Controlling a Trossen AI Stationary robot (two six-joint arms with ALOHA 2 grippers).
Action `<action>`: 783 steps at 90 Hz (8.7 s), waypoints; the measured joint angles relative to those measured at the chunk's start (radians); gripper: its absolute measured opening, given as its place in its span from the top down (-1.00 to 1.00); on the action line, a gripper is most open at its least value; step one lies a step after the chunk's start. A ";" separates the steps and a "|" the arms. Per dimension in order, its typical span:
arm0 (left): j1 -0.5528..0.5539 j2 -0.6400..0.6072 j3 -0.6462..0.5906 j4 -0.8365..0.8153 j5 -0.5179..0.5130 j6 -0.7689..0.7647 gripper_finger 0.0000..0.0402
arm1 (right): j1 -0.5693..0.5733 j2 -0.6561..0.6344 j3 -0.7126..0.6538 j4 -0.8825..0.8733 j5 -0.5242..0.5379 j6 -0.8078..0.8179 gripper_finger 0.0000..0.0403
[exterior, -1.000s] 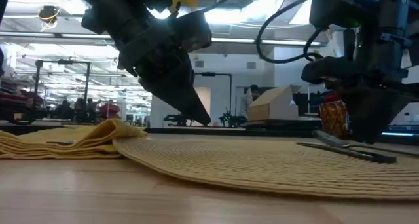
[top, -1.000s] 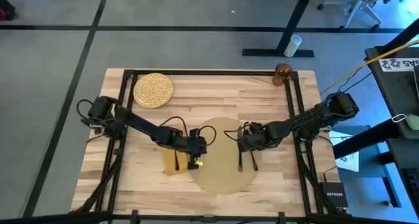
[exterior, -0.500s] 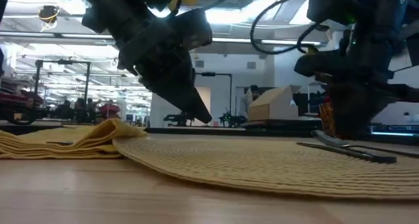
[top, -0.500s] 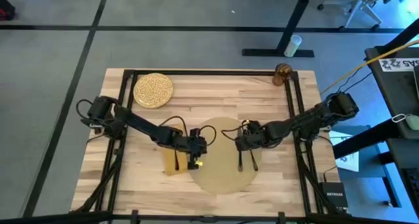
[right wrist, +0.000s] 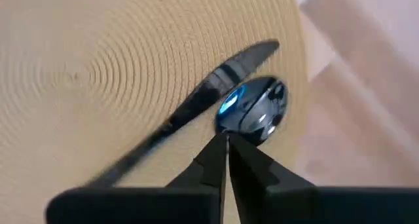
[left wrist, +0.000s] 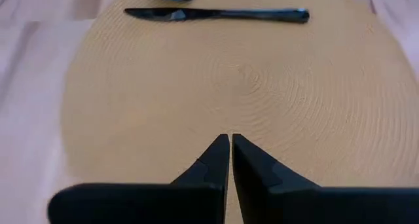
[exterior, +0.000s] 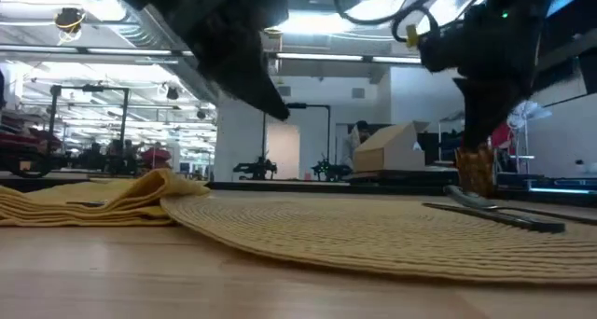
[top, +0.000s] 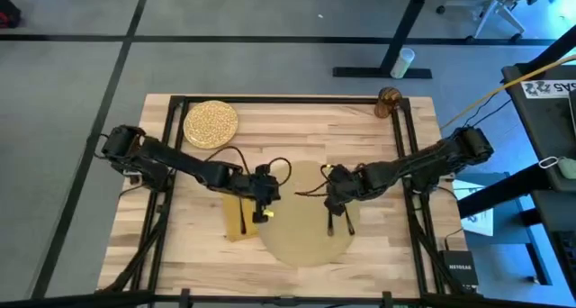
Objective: Set table place
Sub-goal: Put the yellow patterned plate on the yellow placemat to the left of the black table knife, then adjust the yellow placemat and yellow table napkin
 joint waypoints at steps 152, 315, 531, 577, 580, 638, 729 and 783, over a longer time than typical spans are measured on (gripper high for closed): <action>0.371 -0.063 -0.202 -0.595 -0.361 -0.195 0.76 | -0.199 0.000 0.044 0.186 0.271 -0.751 1.00; 0.344 -0.074 -0.265 -0.477 -0.480 0.004 0.99 | -0.204 0.001 0.043 0.257 0.288 -0.831 1.00; -0.263 0.174 0.150 -0.043 -0.573 0.384 1.00 | -0.414 -0.686 -0.596 0.805 -0.118 -1.236 1.00; -0.301 0.240 0.150 0.071 -0.571 0.312 1.00 | -0.414 -0.686 -0.596 0.804 -0.119 -1.237 1.00; -0.302 0.240 0.150 0.079 -0.568 0.311 1.00 | -0.414 -0.686 -0.596 0.803 -0.119 -1.237 1.00; -0.309 0.280 0.150 0.187 -0.518 0.259 1.00 | -0.414 -0.686 -0.596 0.798 -0.121 -1.244 1.00; -0.311 0.286 0.150 0.229 -0.381 0.197 0.85 | -0.414 -0.686 -0.596 0.798 -0.128 -1.244 1.00; -0.311 0.286 0.150 0.237 -0.355 0.110 0.57 | -0.414 -0.686 -0.596 0.798 -0.128 -1.240 1.00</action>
